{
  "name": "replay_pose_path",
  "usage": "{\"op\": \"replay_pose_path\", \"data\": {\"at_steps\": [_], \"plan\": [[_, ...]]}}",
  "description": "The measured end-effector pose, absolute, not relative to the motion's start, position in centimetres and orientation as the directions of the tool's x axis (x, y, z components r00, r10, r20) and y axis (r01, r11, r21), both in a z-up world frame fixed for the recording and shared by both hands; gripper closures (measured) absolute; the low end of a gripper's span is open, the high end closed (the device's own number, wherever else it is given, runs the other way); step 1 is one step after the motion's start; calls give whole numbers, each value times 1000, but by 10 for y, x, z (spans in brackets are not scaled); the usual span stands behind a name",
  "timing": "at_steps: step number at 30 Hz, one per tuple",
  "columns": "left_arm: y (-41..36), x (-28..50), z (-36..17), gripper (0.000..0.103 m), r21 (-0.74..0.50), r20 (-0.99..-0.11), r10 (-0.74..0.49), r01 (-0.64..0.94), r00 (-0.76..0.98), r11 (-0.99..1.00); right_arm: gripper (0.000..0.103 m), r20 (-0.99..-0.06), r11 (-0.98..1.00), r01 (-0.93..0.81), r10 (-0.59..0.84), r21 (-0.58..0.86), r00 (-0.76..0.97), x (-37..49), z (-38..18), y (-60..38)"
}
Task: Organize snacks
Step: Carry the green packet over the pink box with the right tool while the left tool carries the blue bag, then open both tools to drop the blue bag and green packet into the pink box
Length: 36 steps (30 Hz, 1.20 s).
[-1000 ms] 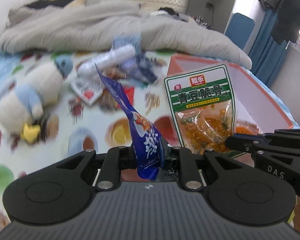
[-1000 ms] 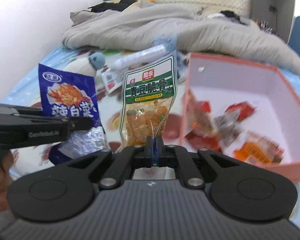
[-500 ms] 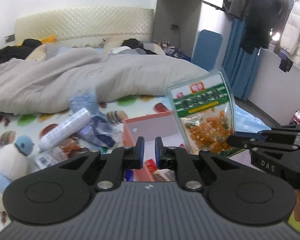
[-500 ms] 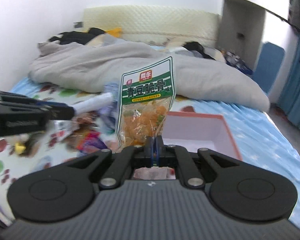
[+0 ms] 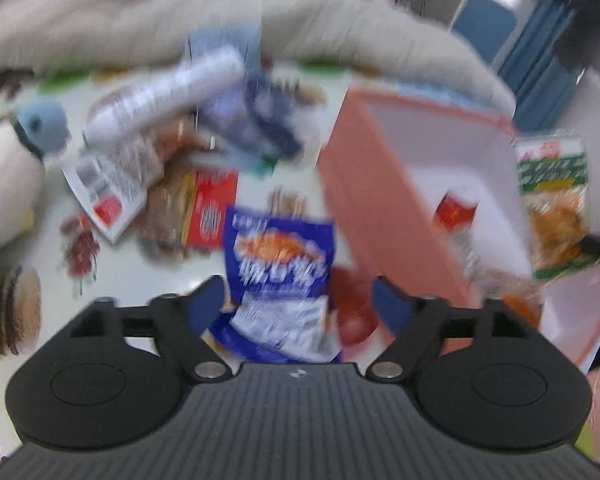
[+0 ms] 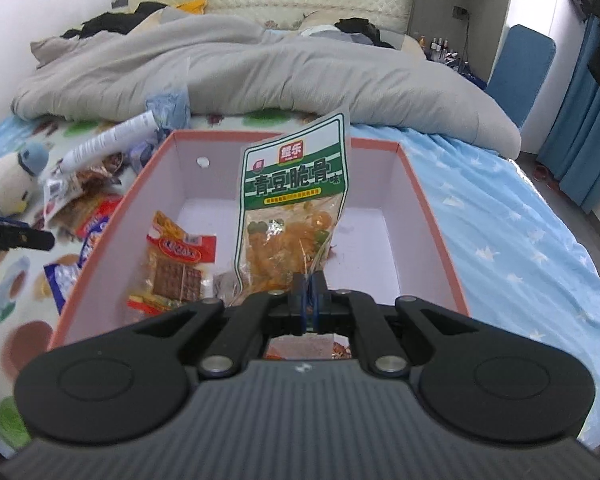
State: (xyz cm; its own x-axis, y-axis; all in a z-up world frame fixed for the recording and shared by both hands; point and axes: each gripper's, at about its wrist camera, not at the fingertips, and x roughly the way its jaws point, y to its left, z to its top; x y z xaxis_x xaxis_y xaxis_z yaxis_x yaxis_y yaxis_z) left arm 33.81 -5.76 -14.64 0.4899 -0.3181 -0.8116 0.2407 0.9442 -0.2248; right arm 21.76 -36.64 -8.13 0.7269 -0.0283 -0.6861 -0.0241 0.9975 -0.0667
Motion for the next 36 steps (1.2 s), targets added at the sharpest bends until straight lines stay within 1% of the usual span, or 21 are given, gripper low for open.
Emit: {"op": "replay_pose_path", "data": {"at_steps": [1, 3, 4, 8, 10, 12, 16, 18, 19, 20, 21, 24, 27, 31, 34, 36], "plan": [[-57, 345, -156, 16, -221, -826, -314, 244, 468, 944, 97, -688, 997, -26, -27, -67, 725, 219, -84, -367], [-56, 354, -168, 9, -221, -845, -301, 224, 441, 949, 97, -692, 997, -31, -28, -73, 721, 220, -87, -367], [-57, 357, -174, 7, -221, -851, -299, 222, 431, 950, 97, -696, 997, -34, -29, -76, 718, 222, -89, -366], [-75, 373, -191, 5, -232, -869, -332, 289, 368, 929, 97, -709, 997, -41, -17, -66, 705, 229, -94, -369], [-91, 374, -199, 5, -177, -883, -304, 346, 358, 921, 97, -717, 998, -37, -13, -55, 697, 232, -96, -372], [-105, 373, -207, 5, -88, -900, -242, 390, 364, 916, 97, -726, 999, -29, -12, -44, 687, 236, -98, -378], [-113, 373, -222, 5, -13, -919, -166, 391, 358, 920, 97, -743, 999, -19, -15, -38, 669, 243, -104, -387], [-111, 373, -227, 8, -11, -920, -153, 366, 360, 931, 97, -754, 999, -21, -12, -34, 657, 246, -106, -392], [-108, 373, -228, 13, -15, -919, -152, 354, 363, 935, 97, -758, 999, -22, -13, -37, 653, 249, -106, -393], [-107, 374, -227, 22, -11, -920, -145, 345, 364, 939, 97, -759, 999, -22, -19, -44, 651, 250, -107, -394], [-106, 374, -225, 26, -9, -919, -141, 340, 368, 940, 97, -761, 998, -25, -22, -50, 649, 251, -107, -395], [-102, 378, -218, 35, -25, -920, -146, 317, 364, 948, 97, -768, 998, -27, -23, -52, 640, 257, -108, -398], [-101, 382, -203, 38, -36, -910, -157, 305, 383, 952, 97, -773, 998, -29, -22, -53, 634, 263, -107, -399], [-103, 388, -172, 38, -41, -894, -165, 290, 417, 956, 97, -776, 999, -27, -20, -48, 631, 269, -101, -400], [-103, 387, -136, 38, -93, -848, -219, 272, 482, 958, 97, -774, 999, -19, -18, -39, 632, 273, -97, -402], [-111, 381, -114, 38, -99, -816, -242, 286, 525, 953, 97, -775, 998, -26, -21, -48, 632, 275, -96, -401]]}}
